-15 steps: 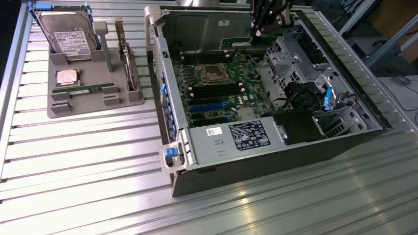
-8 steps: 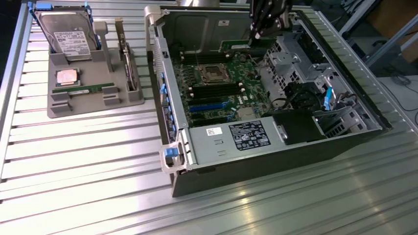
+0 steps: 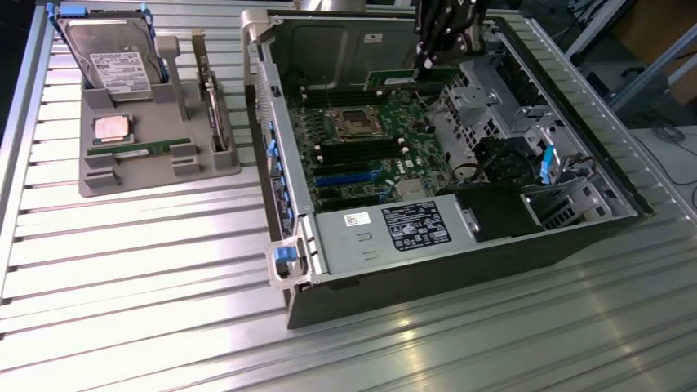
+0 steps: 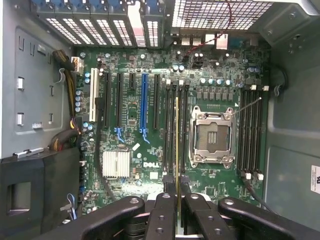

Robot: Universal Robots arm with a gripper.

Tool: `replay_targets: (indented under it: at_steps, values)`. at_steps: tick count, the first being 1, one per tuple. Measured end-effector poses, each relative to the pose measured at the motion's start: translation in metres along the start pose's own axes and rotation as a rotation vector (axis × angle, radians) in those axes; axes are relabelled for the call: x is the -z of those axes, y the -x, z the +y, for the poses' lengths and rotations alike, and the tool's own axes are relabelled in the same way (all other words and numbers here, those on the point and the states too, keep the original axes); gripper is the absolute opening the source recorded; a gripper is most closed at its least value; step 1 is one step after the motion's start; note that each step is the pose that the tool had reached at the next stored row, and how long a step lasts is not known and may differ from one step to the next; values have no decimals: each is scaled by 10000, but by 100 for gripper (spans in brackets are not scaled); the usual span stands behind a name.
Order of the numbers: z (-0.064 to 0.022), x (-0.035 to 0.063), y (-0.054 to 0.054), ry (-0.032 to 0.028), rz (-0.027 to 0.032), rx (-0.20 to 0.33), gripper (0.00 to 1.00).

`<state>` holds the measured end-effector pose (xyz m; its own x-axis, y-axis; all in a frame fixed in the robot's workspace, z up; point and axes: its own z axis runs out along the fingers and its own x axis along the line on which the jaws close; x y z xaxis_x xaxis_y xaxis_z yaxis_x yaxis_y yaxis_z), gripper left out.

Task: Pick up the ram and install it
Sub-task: 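Insert the ram into the slot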

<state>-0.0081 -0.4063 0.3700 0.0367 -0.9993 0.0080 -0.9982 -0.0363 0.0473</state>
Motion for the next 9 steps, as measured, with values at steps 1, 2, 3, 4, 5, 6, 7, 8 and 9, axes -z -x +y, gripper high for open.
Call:
replay_targets:
  at_steps: [1, 2, 3, 4, 5, 6, 7, 8, 9]
  values:
    - [-1, -8, -2, 0, 1, 1, 13]
    - [-1, -13, -2, 1, 1, 0, 13]
    - [-1, -19, -3, 0, 1, 1, 13]
    - [-1, -28, -5, 0, 0, 0, 13]
    - [-2, -36, -6, 0, 0, 1, 13]
    - [-2, -43, -7, 1, 1, 0, 13]
    - [-2, -49, -7, 0, 1, 0, 13]
    - [-2, -52, -7, 0, 1, 0, 13]
    - [-3, -60, -8, 0, 1, 0, 13]
